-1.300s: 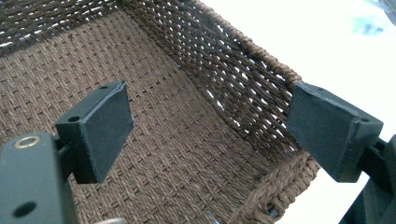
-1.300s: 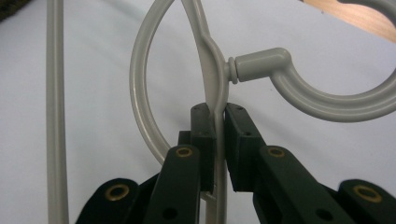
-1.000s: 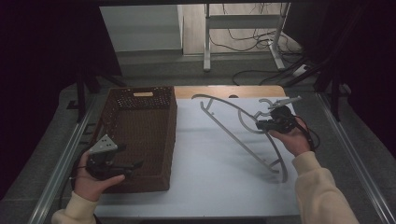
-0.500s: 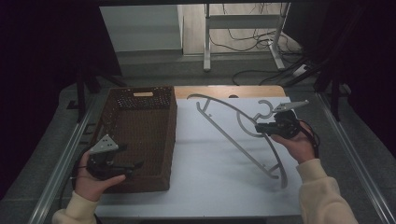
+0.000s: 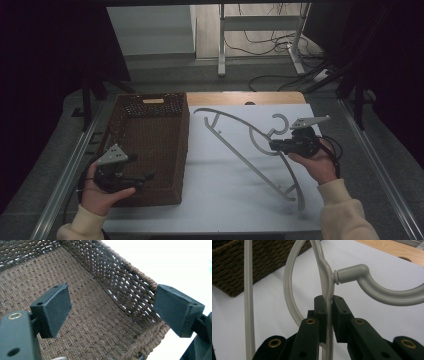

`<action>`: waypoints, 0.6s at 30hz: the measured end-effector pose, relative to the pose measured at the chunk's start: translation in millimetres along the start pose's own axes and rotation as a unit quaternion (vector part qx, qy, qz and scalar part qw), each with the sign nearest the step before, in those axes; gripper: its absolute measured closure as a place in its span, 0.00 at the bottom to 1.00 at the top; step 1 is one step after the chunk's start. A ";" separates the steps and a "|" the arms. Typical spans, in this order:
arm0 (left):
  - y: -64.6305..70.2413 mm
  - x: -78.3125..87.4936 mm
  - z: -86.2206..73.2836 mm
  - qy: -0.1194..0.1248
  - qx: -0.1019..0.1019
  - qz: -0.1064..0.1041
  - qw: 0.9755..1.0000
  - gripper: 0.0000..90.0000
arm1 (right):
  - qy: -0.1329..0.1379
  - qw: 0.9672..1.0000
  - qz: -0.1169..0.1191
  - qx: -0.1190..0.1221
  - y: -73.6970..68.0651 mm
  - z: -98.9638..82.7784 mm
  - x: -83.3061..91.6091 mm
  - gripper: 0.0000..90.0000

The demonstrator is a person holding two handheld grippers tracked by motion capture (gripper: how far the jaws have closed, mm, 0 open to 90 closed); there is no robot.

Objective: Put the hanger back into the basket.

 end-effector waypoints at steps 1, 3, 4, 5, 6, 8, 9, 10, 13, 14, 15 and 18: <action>0.5 0.0 0.5 0.000 0.000 0.000 1.000 0.17 | 0.000 1.000 0.002 0.004 -2.1 0.3 -0.3 0.92; 2.4 0.3 2.6 0.003 -0.001 -0.004 1.000 0.17 | -0.003 1.000 0.006 0.009 -6.4 0.4 -1.3 0.92; 4.8 0.8 4.9 0.006 -0.003 -0.008 1.000 0.17 | -0.002 1.000 0.007 0.010 -7.8 0.3 -2.0 0.92; 6.0 1.1 6.2 0.007 -0.004 -0.008 1.000 0.17 | -0.002 1.000 0.010 0.010 -10.2 -0.3 -3.4 0.92; 7.8 1.6 8.5 0.009 -0.007 -0.010 1.000 0.17 | -0.004 1.000 0.012 0.011 -11.4 -0.9 -4.2 0.92; 11.9 2.4 14.2 0.012 -0.014 -0.012 1.000 0.17 | -0.006 1.000 0.018 0.013 -14.0 -2.5 -6.7 0.92; 13.7 2.9 17.4 0.013 -0.019 -0.012 1.000 0.17 | -0.009 1.000 0.021 0.014 -15.9 -3.6 -8.6 0.92; 15.9 3.2 20.9 0.016 -0.021 -0.014 1.000 0.17 | -0.012 1.000 0.024 0.017 -17.2 -4.4 -10.3 0.92; 22.5 3.0 31.0 0.021 -0.029 -0.020 0.999 0.18 | -0.016 0.999 0.031 0.022 -22.2 -5.8 -14.4 0.92; 24.3 2.5 33.5 0.023 -0.030 -0.023 0.999 0.18 | -0.017 0.999 0.033 0.024 -23.5 -6.0 -14.8 0.92; 25.4 2.3 35.1 0.023 -0.031 -0.025 0.999 0.18 | -0.017 0.999 0.033 0.025 -24.5 -6.0 -14.8 0.92; 28.8 0.0 40.6 0.024 -0.035 -0.030 0.999 0.18 | -0.016 0.999 0.037 0.028 -26.6 -5.8 -14.5 0.92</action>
Point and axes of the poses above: each handheld gripper's, and its own axes: x roughly backward along the jaws, z roughly out of its top, y roughly to its right, the point moved 8 cm from there along -x, roughly forward along the jaws
